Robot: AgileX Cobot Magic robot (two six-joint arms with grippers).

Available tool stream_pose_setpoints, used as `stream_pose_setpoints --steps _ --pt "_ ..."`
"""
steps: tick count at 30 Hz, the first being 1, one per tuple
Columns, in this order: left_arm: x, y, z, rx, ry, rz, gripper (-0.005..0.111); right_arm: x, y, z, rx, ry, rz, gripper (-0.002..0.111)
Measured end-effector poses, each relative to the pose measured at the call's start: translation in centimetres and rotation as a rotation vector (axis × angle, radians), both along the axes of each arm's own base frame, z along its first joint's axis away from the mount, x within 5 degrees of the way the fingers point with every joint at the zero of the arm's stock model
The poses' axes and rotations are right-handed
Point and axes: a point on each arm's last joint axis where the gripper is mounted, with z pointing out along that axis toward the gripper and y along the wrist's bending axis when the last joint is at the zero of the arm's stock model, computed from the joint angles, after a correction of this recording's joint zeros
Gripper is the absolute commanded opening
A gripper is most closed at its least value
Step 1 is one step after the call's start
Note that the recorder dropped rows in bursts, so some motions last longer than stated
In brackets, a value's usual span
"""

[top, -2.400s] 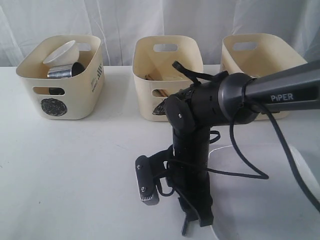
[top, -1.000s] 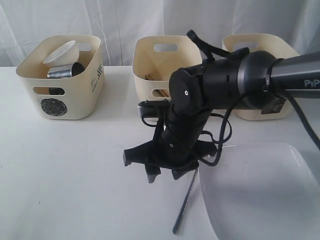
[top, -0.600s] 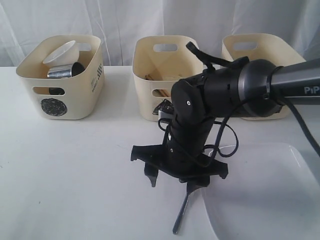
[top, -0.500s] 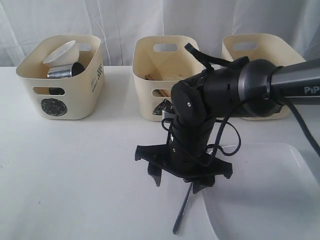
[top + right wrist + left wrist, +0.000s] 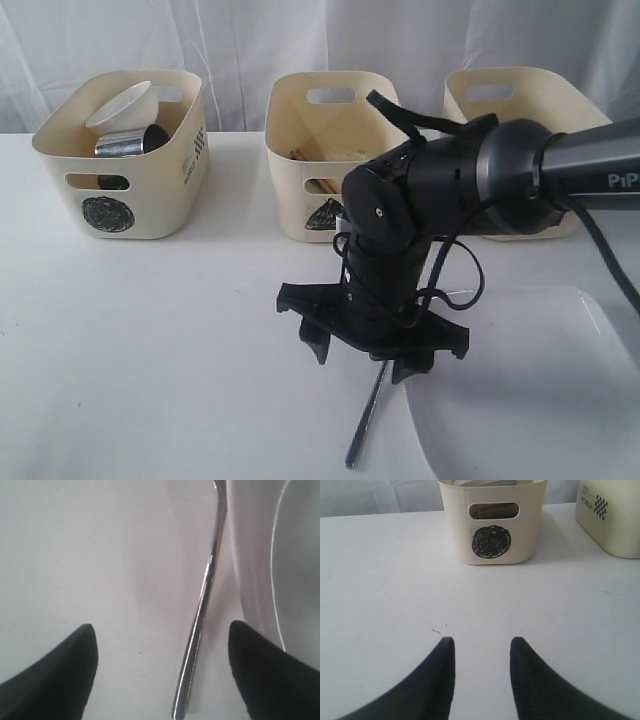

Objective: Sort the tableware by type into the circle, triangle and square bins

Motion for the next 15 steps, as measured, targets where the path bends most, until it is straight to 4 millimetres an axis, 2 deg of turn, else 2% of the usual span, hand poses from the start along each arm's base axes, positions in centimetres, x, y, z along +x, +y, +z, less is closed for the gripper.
stream_pose_setpoints --steps 7,15 --pt "0.0 0.0 0.0 0.000 0.000 0.000 0.042 0.3 0.2 -1.8 -0.021 0.033 -0.003 0.068" --pt "0.0 0.0 0.0 0.000 0.000 0.000 0.042 0.3 0.2 -1.9 -0.020 0.032 -0.003 0.068"
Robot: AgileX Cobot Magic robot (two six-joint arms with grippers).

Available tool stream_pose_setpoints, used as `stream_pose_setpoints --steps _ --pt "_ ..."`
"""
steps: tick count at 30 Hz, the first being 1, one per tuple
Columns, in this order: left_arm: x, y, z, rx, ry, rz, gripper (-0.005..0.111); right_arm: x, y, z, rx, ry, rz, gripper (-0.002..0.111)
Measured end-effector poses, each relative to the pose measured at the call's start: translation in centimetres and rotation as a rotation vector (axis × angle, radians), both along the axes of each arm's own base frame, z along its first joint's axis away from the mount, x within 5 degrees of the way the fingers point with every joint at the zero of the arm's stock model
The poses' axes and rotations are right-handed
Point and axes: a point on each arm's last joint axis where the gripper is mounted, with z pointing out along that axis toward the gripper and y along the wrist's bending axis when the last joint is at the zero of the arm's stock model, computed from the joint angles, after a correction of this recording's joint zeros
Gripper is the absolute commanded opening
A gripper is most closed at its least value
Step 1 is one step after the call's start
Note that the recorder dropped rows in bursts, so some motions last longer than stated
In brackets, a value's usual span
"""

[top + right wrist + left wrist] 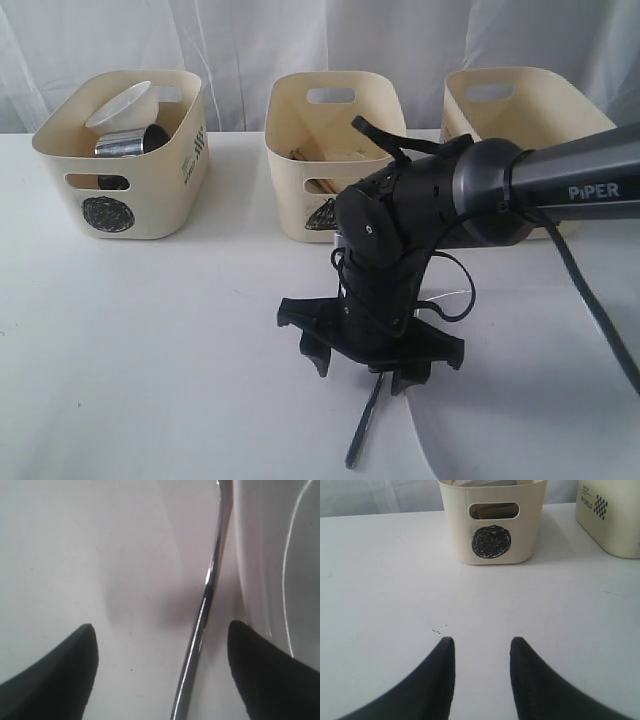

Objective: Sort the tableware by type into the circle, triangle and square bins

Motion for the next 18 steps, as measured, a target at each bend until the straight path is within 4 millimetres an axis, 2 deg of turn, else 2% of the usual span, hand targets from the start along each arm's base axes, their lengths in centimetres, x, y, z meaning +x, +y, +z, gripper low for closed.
stream_pose_setpoints --steps 7,18 --pt "0.0 0.0 0.0 0.000 0.000 0.000 0.042 0.1 0.1 -1.3 -0.014 0.022 0.000 0.068" --pt "0.0 0.0 0.0 0.000 0.000 0.000 0.042 0.2 0.3 -1.3 0.004 0.015 0.032 0.068"
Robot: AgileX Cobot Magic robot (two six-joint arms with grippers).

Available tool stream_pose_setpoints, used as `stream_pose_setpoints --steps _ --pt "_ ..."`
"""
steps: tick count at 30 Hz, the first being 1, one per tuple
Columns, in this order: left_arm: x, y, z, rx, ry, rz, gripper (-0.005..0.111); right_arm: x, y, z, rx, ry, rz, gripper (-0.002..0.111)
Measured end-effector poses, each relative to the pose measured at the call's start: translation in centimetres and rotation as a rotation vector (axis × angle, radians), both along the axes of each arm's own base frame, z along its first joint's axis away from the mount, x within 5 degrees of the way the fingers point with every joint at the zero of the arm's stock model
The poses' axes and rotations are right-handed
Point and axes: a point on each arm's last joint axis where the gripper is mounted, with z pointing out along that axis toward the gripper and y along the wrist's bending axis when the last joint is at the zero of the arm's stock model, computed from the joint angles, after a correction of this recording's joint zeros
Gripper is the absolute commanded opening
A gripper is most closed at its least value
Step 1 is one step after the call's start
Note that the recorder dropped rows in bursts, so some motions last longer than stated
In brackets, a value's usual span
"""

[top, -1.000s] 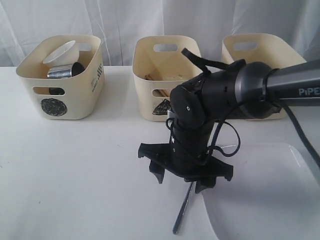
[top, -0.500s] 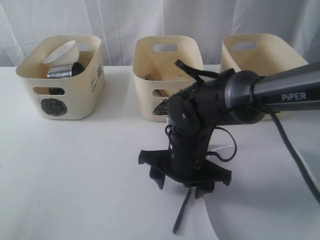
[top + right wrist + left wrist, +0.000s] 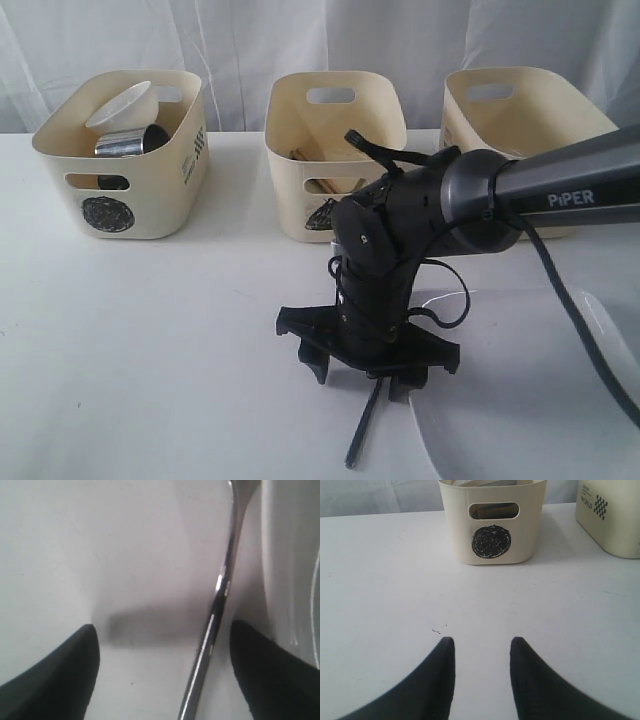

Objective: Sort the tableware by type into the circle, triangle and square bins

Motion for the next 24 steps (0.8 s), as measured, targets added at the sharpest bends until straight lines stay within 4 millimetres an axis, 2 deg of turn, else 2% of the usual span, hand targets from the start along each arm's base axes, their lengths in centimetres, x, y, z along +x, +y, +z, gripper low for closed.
stream_pose_setpoints --steps 9,17,24 --pt "0.0 0.0 0.0 0.000 0.000 0.000 0.042 0.5 1.1 0.2 0.098 -0.076 0.118 0.068" --pt "0.0 0.0 0.0 0.000 0.000 0.000 0.042 0.2 1.9 0.0 0.102 -0.093 0.415 0.068" --pt "0.0 0.0 0.0 0.000 0.000 0.000 0.042 0.1 2.1 0.0 0.100 -0.112 0.543 0.068"
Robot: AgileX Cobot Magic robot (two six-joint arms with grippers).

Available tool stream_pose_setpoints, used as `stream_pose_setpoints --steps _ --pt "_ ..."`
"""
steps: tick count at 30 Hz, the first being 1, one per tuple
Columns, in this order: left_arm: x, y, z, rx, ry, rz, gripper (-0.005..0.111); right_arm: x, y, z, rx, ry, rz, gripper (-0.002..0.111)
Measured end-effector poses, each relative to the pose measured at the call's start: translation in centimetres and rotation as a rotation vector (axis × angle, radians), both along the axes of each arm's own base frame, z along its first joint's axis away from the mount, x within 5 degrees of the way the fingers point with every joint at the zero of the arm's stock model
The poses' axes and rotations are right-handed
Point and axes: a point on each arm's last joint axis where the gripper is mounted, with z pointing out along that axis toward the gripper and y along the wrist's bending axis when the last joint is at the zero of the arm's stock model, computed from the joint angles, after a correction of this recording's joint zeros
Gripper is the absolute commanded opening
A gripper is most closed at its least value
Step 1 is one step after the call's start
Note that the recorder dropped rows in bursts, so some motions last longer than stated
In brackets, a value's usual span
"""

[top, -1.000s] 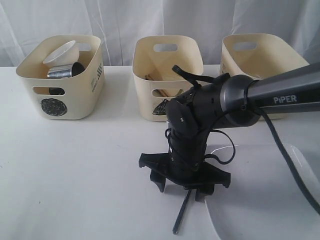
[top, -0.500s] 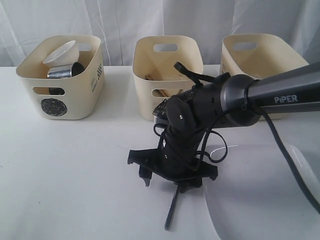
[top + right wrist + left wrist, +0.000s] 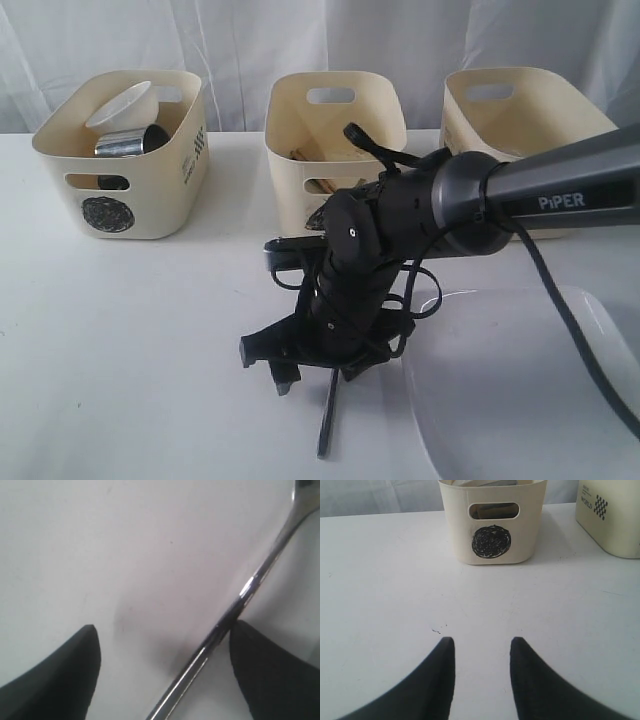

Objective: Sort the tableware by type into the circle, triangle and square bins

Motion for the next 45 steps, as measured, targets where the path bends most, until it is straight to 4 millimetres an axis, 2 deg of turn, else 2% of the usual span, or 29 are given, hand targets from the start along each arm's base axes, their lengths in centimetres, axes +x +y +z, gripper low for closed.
stream_pose_setpoints --steps 7,24,31,40,45 --pt "0.0 0.0 0.0 0.000 0.000 0.000 0.042 0.5 0.4 -0.1 0.026 -0.061 0.010 0.068" --pt "0.0 0.0 0.0 0.000 0.000 0.000 0.042 0.7 0.7 -0.1 0.073 -0.062 -0.056 0.068" --pt "0.0 0.0 0.0 0.000 0.000 0.000 0.042 1.2 -0.1 -0.1 0.093 -0.030 -0.160 0.068" --pt "0.0 0.0 0.0 0.000 0.000 0.000 0.042 1.1 -0.2 0.0 0.082 -0.019 -0.155 0.068" --pt "0.0 0.0 0.0 0.000 0.000 0.000 0.042 0.9 -1.0 0.5 0.069 -0.002 -0.159 0.068"
